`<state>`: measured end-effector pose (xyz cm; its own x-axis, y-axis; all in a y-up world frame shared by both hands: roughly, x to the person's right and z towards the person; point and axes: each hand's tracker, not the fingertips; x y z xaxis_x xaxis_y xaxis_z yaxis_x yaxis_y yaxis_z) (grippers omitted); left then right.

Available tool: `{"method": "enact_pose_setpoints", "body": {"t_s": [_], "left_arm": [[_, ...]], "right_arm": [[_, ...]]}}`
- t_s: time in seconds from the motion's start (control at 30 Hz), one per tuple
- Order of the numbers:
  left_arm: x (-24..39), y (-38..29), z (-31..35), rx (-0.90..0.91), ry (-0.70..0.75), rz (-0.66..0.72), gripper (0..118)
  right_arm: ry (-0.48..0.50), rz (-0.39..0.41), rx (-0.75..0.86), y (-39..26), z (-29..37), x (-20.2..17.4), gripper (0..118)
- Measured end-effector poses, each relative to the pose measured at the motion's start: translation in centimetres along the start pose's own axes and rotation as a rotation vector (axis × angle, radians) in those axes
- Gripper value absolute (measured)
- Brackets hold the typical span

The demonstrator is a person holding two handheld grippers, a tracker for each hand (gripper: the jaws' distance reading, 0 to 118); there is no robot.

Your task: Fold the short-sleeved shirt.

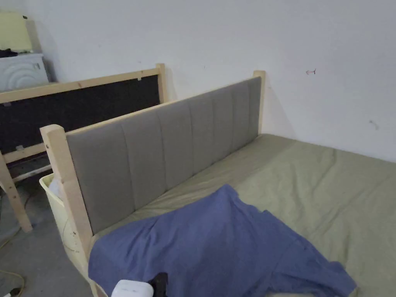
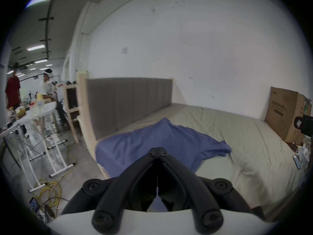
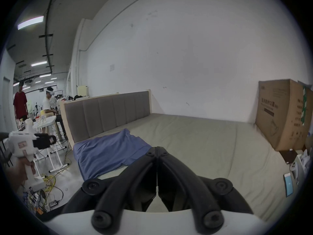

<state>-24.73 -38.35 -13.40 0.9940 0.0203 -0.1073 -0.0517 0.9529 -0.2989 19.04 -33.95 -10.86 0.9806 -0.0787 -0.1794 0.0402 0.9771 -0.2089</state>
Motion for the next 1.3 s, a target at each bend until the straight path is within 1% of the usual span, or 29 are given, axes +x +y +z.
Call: {"method": "enact_pose_setpoints", "body": {"t_s": [0.07,0.13,0.2,0.3,0.33,0.37,0.4,0.43,0.47,0.5,0.57,0.63,0.67,0.7,0.73,0.77,0.8,0.83,0.87,0.9,0.93,0.97,1.0,1.03,1.07,1.1,1.17,1.23,1.3], "left_arm": [[1.4,0.4,-4.7,-0.032,-0.051,-0.036,0],[2.6,1.4,-10.1,-0.064,-0.073,-0.061,0],[3.3,2.6,-16.8,-0.109,-0.133,-0.049,0],[3.8,4.1,-28.7,-0.259,-0.146,-0.014,1],[3.7,4.4,-32.4,-0.323,-0.137,0.004,15],[3.5,4.7,-35.3,-0.368,-0.107,0.031,47],[3.4,4.6,-38.6,-0.428,-0.092,0.046,103],[3.3,4.3,-41.5,-0.475,-0.091,0.044,118],[3.3,4.1,-43.2,-0.463,-0.077,0.046,116],[3.6,3.8,-45.1,-0.478,-0.059,0.009,110],[4.0,2.9,-48.3,-0.532,-0.035,-0.038,111],[4.3,1.9,-50.6,-0.589,-0.008,-0.025,110],[4.3,1.5,-51.3,-0.609,-0.008,-0.021,106],[4.5,1.1,-51.6,-0.647,-0.047,-0.02,91],[4.5,0.4,-51.8,-0.671,-0.055,-0.057,89],[4.5,0.1,-51.6,-0.629,-0.044,-0.112,85],[4.6,0.7,-50.8,-0.597,-0.068,-0.127,64],[4.6,1.2,-50.3,-0.601,-0.071,-0.119,34],[4.7,1.6,-49.7,-0.601,-0.062,-0.095,0],[5.0,2.1,-49.0,-0.588,-0.065,-0.081,0],[5.5,2.6,-47.8,-0.598,-0.045,-0.118,0],[5.9,3.5,-46.7,-0.56,-0.068,-0.129,0],[6.7,4.3,-45.5,-0.551,-0.114,-0.164,0],[7.7,5.3,-43.9,-0.513,-0.116,-0.221,0],[8.8,6.4,-42.3,-0.485,-0.138,-0.25,0],[9.7,8.0,-40.9,-0.452,-0.175,-0.277,0],[12.8,10.3,-37.2,-0.415,-0.258,-0.28,0],[16.7,12.9,-32.8,-0.349,-0.383,-0.275,0],[22.2,14.4,-28.0,-0.284,-0.496,-0.342,0]], "right_arm": [[-0.014,0.01,-0.006,-0.5,-0.9,1.3,0],[-0.039,0.04,-0.029,-1.0,-2.2,2.4,0],[-0.049,0.043,-0.059,-1.6,-3.9,3.0,0],[-0.04,0.048,-0.126,-2.8,-6.6,4.1,0],[-0.034,0.063,-0.149,-3.2,-7.6,4.2,0],[-0.029,0.074,-0.163,-3.6,-8.3,4.2,0],[-0.026,0.084,-0.177,-4.0,-9.1,4.3,0],[-0.019,0.09,-0.188,-4.4,-9.8,4.3,0],[-0.008,0.094,-0.202,-4.8,-10.4,4.4,0],[-0.001,0.096,-0.218,-5.2,-11.0,4.4,0],[0.01,0.098,-0.247,-5.9,-12.2,4.3,0],[0.021,0.093,-0.262,-6.4,-13.0,4.4,0],[0.025,0.093,-0.266,-6.5,-13.2,4.4,0],[0.029,0.093,-0.269,-6.6,-13.4,4.4,0],[0.03,0.094,-0.271,-6.5,-13.5,4.3,0],[0.029,0.094,-0.272,-6.4,-13.4,4.3,0],[0.027,0.091,-0.27,-6.2,-13.1,4.4,0],[0.027,0.086,-0.265,-6.0,-12.8,4.5,0],[0.026,0.082,-0.257,-5.8,-12.4,4.6,0],[0.024,0.077,-0.251,-5.6,-12.0,4.7,0],[0.02,0.071,-0.247,-5.3,-11.6,4.7,0],[0.014,0.063,-0.242,-4.9,-11.1,4.8,0],[0.006,0.051,-0.232,-4.6,-9.9,5.1,0],[0.001,0.038,-0.215,-4.0,-8.9,5.3,0],[-0.003,0.026,-0.188,-3.4,-7.8,5.4,0],[-0.013,0.012,-0.164,-2.8,-6.6,5.7,0],[-0.033,-0.009,-0.124,-1.6,-3.9,6.2,0],[-0.085,0.009,-0.087,-0.4,-0.8,6.7,0],[-0.12,0.015,-0.042,0.6,2.8,7.3,0]]}}
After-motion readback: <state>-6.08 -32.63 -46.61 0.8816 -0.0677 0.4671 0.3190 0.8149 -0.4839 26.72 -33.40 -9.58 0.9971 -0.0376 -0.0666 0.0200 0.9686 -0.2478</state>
